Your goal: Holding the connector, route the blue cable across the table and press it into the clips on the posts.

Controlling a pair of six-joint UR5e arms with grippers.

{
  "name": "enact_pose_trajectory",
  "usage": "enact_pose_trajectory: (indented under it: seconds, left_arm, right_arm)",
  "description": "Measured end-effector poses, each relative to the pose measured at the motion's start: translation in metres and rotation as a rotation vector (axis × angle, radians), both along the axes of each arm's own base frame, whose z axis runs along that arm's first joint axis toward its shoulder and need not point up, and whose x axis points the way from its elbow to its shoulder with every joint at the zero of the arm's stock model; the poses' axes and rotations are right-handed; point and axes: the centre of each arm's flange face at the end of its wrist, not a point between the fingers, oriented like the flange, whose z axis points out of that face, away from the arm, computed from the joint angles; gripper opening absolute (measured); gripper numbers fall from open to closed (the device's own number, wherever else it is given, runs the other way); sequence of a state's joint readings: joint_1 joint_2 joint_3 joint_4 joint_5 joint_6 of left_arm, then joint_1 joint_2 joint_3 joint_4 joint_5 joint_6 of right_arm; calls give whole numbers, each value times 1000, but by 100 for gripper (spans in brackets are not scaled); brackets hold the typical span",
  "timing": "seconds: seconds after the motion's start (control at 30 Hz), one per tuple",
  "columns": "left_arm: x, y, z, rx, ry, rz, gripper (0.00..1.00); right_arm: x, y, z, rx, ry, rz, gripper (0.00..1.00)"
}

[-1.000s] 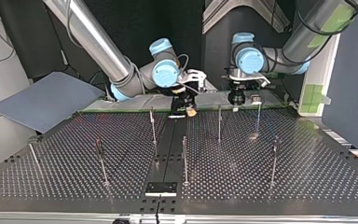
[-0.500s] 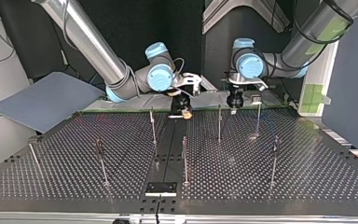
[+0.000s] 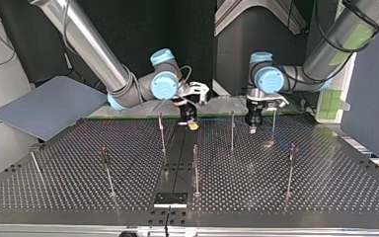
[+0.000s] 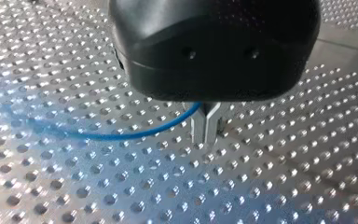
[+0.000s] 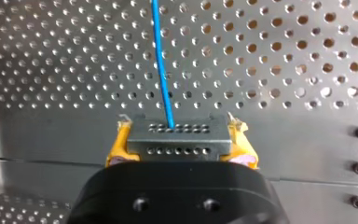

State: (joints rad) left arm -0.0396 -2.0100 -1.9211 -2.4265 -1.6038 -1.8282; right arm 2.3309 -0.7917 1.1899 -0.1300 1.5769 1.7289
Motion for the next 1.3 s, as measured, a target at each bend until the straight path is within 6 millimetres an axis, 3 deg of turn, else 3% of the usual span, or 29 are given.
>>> enact_pose_trajectory:
  seconds: [0.37, 0.4, 0.43, 0.5, 0.53, 0.6, 0.63, 0.67, 0.7, 1.0, 1.3]
  left_arm:
    - [6, 9, 3, -1, -7, 10, 0]
    - [6, 8, 3, 0, -6, 9, 18]
    - [5, 8, 3, 1, -3, 8, 18]
    - [4, 7, 2, 7, 4, 8, 45]
    - [3, 6, 2, 14, 12, 11, 45]
    - [1, 5, 0, 29, 26, 18, 74]
    - [-1, 5, 0, 38, 37, 23, 74]
    - [-2, 4, -1, 46, 46, 27, 95]
    - [-3, 4, -2, 55, 55, 32, 100]
    - [-17, -8, -6, 122, 129, 23, 100]
    - [-44, -21, 2, 159, 190, 18, 100]
  right_arm:
    - [-4, -11, 6, -14, -7, -13, 0]
    - [-4, -11, 6, -14, -7, -13, 0]
    - [-3, -11, 6, -15, -7, -13, 0]
    - [-3, -11, 6, -15, -7, -13, 0]
    - [-3, -11, 6, -15, -7, -13, 0]
    - [-4, -12, 6, -15, -8, -14, 0]
    - [-4, -12, 6, -14, -8, -15, 0]
    - [-4, -13, 6, -14, -8, -16, 0]
    - [-5, -13, 6, -13, -8, -18, 0]
    - [-15, -22, 4, 4, 4, -36, 0]
    - [-24, -32, 4, 9, 8, -54, 0]
